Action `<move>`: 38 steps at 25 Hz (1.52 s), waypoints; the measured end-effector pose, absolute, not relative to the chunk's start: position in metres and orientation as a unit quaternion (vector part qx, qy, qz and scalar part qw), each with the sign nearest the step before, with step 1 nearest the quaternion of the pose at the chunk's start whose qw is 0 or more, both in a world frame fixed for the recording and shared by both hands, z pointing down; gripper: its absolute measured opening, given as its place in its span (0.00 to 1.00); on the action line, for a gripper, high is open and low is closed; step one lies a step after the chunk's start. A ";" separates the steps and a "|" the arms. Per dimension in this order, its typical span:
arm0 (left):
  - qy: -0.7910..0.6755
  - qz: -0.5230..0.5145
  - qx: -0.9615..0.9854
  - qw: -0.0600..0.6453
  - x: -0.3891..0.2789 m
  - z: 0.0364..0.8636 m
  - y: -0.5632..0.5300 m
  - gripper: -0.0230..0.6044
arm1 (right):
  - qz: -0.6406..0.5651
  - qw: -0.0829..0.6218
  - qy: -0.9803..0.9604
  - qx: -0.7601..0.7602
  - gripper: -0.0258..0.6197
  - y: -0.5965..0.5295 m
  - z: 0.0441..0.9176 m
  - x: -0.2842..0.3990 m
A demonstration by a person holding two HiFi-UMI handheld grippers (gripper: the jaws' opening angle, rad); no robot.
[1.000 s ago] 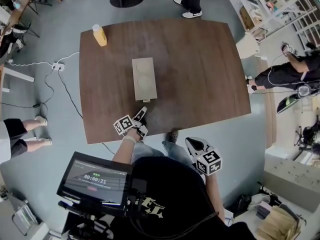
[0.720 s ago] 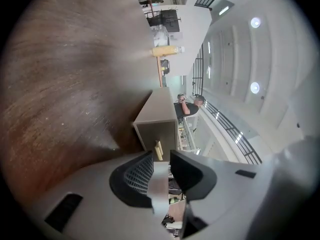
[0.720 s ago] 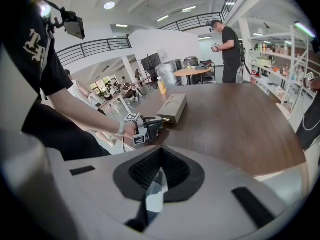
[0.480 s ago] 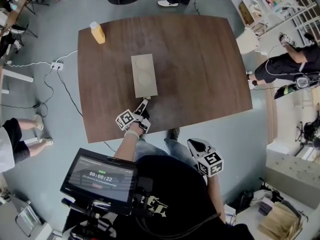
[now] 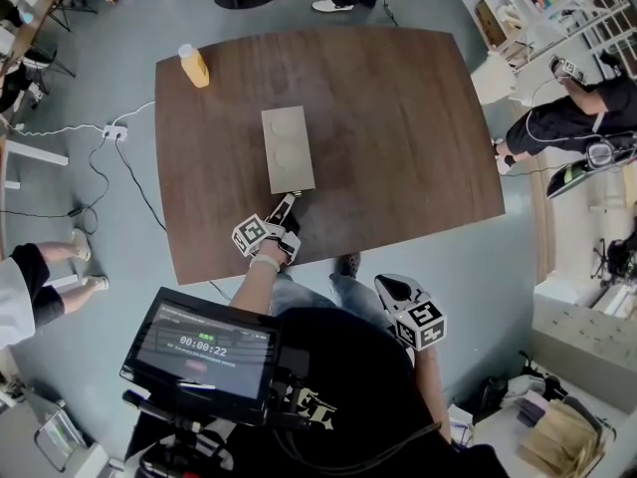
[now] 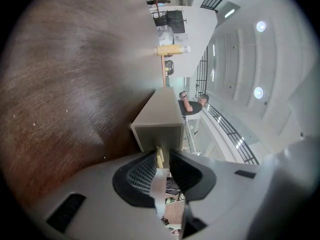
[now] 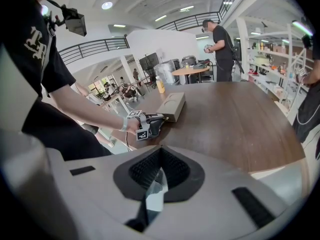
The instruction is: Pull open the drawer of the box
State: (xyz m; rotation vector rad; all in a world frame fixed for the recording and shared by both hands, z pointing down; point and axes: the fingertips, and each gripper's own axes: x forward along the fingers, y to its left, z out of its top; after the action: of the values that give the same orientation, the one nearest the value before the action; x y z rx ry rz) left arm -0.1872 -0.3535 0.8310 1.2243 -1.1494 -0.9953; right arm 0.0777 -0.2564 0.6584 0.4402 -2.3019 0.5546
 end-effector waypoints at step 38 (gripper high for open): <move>-0.461 -0.477 0.484 0.570 -0.162 0.838 -0.317 0.08 | 0.223 0.344 -0.899 0.150 0.02 -0.252 0.660 0.074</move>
State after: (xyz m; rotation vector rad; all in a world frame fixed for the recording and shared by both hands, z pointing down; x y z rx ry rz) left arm -0.1625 -0.3171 0.8382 1.1362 -1.0824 -1.1191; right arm 0.0736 -0.2519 0.6601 0.3885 -2.3361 0.5804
